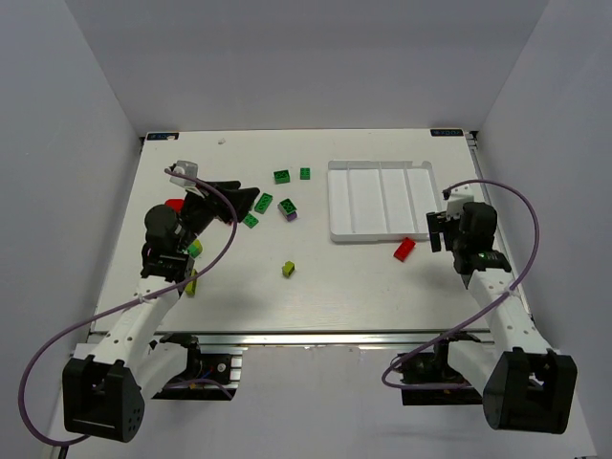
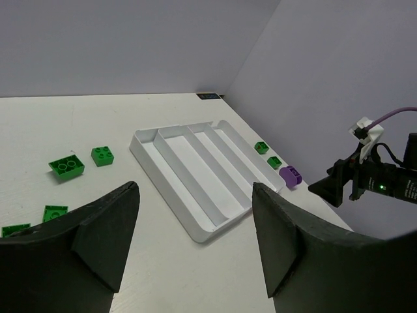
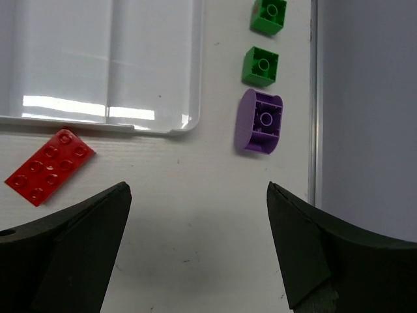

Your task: Sort the legos into containers by color

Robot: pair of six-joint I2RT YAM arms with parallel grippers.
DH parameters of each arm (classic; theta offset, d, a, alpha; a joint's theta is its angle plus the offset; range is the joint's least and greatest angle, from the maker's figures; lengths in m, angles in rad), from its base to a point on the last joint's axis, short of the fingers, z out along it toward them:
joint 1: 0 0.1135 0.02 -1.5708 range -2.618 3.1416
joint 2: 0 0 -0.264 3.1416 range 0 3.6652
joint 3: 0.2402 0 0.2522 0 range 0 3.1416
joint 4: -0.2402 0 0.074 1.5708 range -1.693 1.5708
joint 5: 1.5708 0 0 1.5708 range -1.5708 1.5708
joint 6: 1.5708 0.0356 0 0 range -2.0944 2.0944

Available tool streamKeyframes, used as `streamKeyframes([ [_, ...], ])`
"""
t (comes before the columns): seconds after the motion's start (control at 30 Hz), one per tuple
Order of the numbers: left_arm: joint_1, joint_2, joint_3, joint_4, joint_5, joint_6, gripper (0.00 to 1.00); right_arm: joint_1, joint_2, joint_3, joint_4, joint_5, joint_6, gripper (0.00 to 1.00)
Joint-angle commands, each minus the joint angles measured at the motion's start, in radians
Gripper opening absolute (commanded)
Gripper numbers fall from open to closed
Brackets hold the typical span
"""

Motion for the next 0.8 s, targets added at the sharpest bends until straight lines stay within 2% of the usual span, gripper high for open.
streamKeyframes([
  [0.0,-0.002,0.003,0.020,0.009,0.012,0.002,0.80,0.001,0.035,0.043,0.044,0.119,0.001,0.89],
  [0.07,-0.002,0.008,0.022,-0.001,0.009,0.008,0.79,-0.001,0.059,0.045,0.052,0.175,-0.013,0.89],
  [0.23,-0.003,0.015,0.026,-0.035,-0.017,0.045,0.79,-0.027,0.180,0.101,0.024,0.158,-0.052,0.88],
  [0.37,-0.013,0.032,0.037,-0.069,-0.029,0.074,0.79,-0.102,0.293,0.296,-0.065,0.037,-0.032,0.84],
  [0.47,-0.022,0.044,0.048,-0.092,-0.031,0.091,0.79,-0.145,0.388,0.374,-0.125,-0.014,-0.009,0.82],
  [0.77,-0.043,0.047,0.054,-0.112,-0.039,0.116,0.79,-0.151,0.586,0.473,-0.113,0.058,0.020,0.87],
])
